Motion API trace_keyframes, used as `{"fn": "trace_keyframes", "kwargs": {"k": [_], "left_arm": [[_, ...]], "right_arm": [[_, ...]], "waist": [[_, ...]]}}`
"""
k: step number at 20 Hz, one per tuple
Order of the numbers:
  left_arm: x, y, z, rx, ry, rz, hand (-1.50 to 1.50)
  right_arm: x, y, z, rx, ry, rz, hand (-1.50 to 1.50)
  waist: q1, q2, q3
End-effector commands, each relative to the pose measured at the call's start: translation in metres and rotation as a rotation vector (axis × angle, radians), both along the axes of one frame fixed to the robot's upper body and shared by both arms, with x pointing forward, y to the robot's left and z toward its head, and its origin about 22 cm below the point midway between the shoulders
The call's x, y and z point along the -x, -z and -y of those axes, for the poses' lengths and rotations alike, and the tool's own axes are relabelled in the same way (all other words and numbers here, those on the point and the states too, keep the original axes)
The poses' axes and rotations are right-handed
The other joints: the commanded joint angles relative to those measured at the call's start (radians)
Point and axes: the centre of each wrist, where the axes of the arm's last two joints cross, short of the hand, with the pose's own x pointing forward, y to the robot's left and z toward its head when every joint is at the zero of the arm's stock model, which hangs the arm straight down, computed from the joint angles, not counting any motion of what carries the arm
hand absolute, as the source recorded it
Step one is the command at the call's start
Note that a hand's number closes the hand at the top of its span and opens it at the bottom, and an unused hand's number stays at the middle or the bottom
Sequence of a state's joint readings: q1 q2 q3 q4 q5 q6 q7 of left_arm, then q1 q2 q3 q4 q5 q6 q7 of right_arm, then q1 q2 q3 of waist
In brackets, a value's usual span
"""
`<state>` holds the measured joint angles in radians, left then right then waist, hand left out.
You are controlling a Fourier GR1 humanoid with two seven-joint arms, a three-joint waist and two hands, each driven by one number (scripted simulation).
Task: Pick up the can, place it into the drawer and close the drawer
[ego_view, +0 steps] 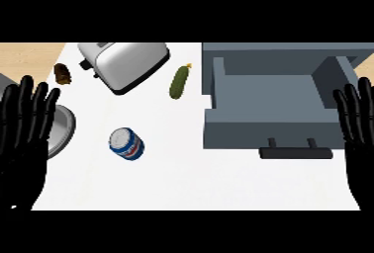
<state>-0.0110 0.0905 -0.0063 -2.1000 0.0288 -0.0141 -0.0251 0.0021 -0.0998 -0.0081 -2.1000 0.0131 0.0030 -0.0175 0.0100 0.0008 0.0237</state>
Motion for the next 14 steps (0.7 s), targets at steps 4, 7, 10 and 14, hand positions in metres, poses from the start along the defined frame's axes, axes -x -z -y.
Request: {"fn": "trace_keyframes", "kwargs": {"k": [4,7,10,14], "left_arm": [[0.028,0.001,0.008,-0.011,-0.181,-0.04,-1.5],[0.033,0.032,-0.007,0.121,-0.39,-0.356,-1.5],[0.031,0.03,0.002,0.147,-0.441,-0.422,-1.5],[0.039,0.014,0.034,0.173,-0.459,-0.415,-1.5]], "right_arm": [[0.003,0.008,-0.01,-0.057,0.003,-0.018,-1.5],[0.003,0.031,0.013,-0.082,0.141,-0.259,-1.5],[0.001,0.027,0.006,-0.101,0.144,-0.297,-1.5],[0.004,0.033,0.032,-0.102,0.164,-0.289,-1.5]], "waist": [[-0.004,-0.003,-0.023],[0.009,0.011,-0.023],[-0.008,0.001,-0.023],[-0.012,-0.001,-0.023]]}}
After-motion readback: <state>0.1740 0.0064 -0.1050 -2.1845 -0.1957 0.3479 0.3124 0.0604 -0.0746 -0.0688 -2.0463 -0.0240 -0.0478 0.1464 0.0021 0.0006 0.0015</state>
